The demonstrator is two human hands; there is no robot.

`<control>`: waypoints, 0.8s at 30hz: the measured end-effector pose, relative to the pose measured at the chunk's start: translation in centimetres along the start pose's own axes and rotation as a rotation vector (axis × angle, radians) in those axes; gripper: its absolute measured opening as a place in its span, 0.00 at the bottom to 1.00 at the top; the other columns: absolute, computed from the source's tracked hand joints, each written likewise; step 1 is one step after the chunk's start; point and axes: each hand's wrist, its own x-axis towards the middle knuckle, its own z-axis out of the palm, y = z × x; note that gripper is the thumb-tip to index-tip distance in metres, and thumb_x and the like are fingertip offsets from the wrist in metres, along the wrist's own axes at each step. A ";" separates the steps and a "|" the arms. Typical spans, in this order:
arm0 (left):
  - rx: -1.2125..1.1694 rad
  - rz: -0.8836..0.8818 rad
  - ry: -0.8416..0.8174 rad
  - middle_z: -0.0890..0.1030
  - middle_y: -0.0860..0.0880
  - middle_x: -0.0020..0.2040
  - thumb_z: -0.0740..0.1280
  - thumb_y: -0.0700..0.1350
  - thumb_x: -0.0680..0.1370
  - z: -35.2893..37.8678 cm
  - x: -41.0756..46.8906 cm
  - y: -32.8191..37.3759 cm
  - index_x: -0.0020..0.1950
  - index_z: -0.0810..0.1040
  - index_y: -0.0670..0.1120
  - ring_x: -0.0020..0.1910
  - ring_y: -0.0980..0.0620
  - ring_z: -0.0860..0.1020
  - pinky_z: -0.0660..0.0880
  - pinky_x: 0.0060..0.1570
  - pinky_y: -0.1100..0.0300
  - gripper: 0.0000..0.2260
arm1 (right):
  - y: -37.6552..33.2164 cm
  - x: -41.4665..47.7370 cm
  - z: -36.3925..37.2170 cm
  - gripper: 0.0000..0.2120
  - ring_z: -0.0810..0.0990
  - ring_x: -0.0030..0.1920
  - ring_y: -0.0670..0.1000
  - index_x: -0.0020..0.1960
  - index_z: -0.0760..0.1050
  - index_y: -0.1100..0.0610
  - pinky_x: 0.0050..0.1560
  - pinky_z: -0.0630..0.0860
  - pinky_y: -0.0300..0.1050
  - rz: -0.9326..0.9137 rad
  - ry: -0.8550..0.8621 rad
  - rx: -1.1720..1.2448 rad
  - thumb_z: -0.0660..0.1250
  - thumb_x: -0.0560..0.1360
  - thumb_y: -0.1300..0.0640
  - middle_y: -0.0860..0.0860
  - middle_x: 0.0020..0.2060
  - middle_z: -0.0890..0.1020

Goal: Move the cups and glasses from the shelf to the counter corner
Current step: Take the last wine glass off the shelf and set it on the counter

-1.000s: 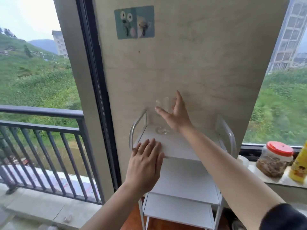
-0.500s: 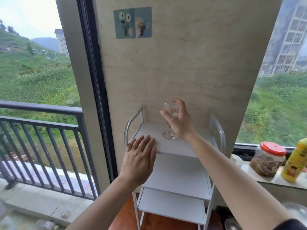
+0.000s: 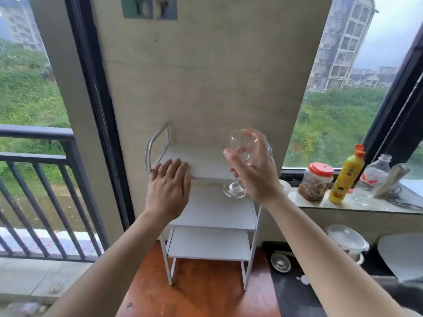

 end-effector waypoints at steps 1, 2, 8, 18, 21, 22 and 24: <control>-0.002 0.001 0.012 0.79 0.41 0.64 0.52 0.49 0.83 0.2 0.0 0.0 0.64 0.77 0.41 0.65 0.39 0.73 0.60 0.69 0.46 0.20 | 0.1 -1.0 -0.9 0.26 0.85 0.38 0.58 0.67 0.68 0.46 0.45 0.82 0.63 0.007 0.008 0.005 0.71 0.73 0.43 0.53 0.49 0.81; -0.003 -0.003 0.017 0.78 0.41 0.63 0.52 0.49 0.83 0.3 0.0 0.1 0.64 0.77 0.41 0.65 0.39 0.72 0.59 0.69 0.47 0.20 | 0.4 -2.2 -1.8 0.27 0.85 0.37 0.57 0.67 0.68 0.47 0.43 0.82 0.63 0.019 0.016 0.021 0.71 0.72 0.42 0.54 0.49 0.81; -0.015 -0.031 -0.076 0.72 0.41 0.71 0.49 0.55 0.83 0.5 -0.9 2.6 0.70 0.70 0.43 0.72 0.39 0.66 0.51 0.73 0.36 0.23 | 2.7 -8.6 -7.3 0.28 0.84 0.45 0.59 0.68 0.67 0.48 0.50 0.80 0.67 0.070 0.104 -0.038 0.70 0.72 0.41 0.53 0.47 0.82; -0.261 0.228 -0.218 0.69 0.39 0.74 0.49 0.58 0.82 -3.3 -8.8 22.7 0.73 0.71 0.43 0.74 0.39 0.64 0.54 0.72 0.34 0.28 | 2.3 -21.9 -22.1 0.25 0.83 0.52 0.44 0.66 0.68 0.45 0.52 0.82 0.54 0.085 0.346 -0.188 0.72 0.72 0.46 0.38 0.54 0.81; -0.334 0.356 -0.227 0.70 0.38 0.73 0.51 0.57 0.81 -5.4 -12.7 32.1 0.71 0.72 0.42 0.73 0.38 0.66 0.58 0.71 0.34 0.27 | 0.6 -29.1 -29.3 0.25 0.83 0.51 0.42 0.65 0.69 0.44 0.54 0.80 0.47 0.089 0.446 -0.249 0.71 0.71 0.44 0.33 0.51 0.81; -0.359 0.399 -0.223 0.71 0.39 0.73 0.52 0.57 0.81 -6.3 -14.5 35.6 0.71 0.72 0.42 0.72 0.38 0.67 0.58 0.70 0.34 0.26 | -0.2 -32.0 -32.0 0.25 0.83 0.51 0.40 0.65 0.69 0.44 0.53 0.79 0.41 0.095 0.490 -0.267 0.71 0.70 0.43 0.33 0.50 0.81; -0.431 0.467 -0.233 0.72 0.39 0.72 0.52 0.57 0.81 -8.0 -18.1 42.4 0.71 0.73 0.43 0.72 0.38 0.68 0.59 0.70 0.35 0.26 | -1.8 -37.8 -37.1 0.25 0.81 0.51 0.36 0.65 0.69 0.44 0.49 0.76 0.31 0.104 0.585 -0.316 0.71 0.70 0.43 0.38 0.51 0.82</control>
